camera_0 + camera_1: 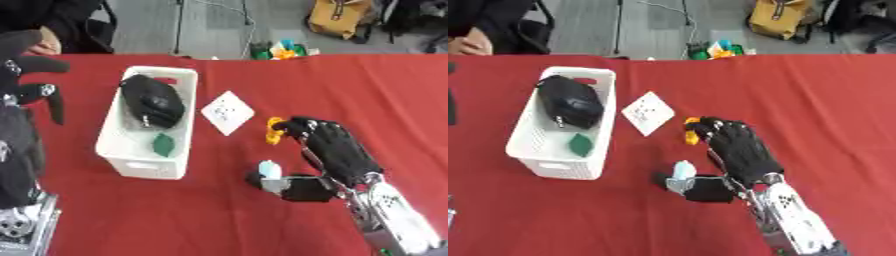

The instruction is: Pick up objects on the table and place them in the box.

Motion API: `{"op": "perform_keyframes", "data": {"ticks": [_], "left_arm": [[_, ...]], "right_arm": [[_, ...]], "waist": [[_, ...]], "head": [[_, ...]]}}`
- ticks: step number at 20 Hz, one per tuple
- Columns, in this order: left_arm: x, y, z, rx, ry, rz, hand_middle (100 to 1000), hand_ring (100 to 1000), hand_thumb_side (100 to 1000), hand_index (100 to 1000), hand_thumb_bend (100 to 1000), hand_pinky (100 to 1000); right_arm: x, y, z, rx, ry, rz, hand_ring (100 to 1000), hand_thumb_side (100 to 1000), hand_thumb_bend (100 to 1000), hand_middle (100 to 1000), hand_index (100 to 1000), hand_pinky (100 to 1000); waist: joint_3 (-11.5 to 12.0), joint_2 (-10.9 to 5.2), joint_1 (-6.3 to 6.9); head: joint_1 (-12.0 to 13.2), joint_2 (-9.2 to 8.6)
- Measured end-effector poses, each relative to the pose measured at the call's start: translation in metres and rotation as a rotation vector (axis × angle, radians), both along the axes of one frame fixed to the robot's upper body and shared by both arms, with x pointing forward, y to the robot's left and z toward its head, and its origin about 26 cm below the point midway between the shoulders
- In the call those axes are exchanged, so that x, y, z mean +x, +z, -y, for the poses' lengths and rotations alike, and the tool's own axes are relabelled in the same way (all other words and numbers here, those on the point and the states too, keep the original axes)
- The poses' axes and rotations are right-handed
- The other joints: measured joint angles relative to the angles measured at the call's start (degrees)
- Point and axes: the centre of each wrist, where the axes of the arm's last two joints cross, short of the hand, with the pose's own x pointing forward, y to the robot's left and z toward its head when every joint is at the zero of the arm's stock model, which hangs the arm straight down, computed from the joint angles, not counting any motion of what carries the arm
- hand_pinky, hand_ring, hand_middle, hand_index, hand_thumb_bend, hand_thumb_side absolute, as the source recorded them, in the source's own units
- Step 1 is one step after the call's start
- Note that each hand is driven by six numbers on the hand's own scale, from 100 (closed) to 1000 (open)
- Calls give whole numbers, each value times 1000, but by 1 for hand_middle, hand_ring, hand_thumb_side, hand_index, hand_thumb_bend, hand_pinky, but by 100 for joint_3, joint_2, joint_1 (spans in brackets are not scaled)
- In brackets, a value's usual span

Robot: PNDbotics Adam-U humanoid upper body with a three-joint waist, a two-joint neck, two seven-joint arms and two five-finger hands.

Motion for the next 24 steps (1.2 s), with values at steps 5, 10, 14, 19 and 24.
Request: {"op": "perform_keyframes", "data": {"ticks": [5, 10, 14, 19, 24], "left_arm": [[0, 0, 0, 1, -1, 1, 717, 595, 1000, 780, 100, 140], [0, 0, 0, 1, -1, 0, 717, 595, 1000, 781, 100, 141], [0, 0, 0, 1, -1, 0, 718, 595, 1000, 781, 100, 140], [0, 0, 0, 2, -2, -1, 718, 596, 1000, 781, 100, 139], [0, 0, 0, 3, -2, -2, 719, 596, 1000, 781, 100, 139]], "right_arm": [[0, -2, 0, -39, 18, -50, 504, 908, 718, 577, 798, 512], [-2, -4, 4, -44, 19, -81, 474, 888, 711, 540, 778, 481], [-3, -2, 7, -29, 29, -109, 455, 876, 705, 525, 765, 463], [-2, -1, 10, -11, 30, -129, 440, 882, 695, 511, 758, 447], [0, 4, 12, 14, 10, -114, 441, 887, 684, 509, 756, 444]], "waist": [[0, -1, -17], [-17, -3, -26], [-17, -14, -27], [-17, -14, -26], [-20, -14, -25]], "head": [[0, 5], [1, 5], [2, 5], [2, 2], [1, 1]]}}
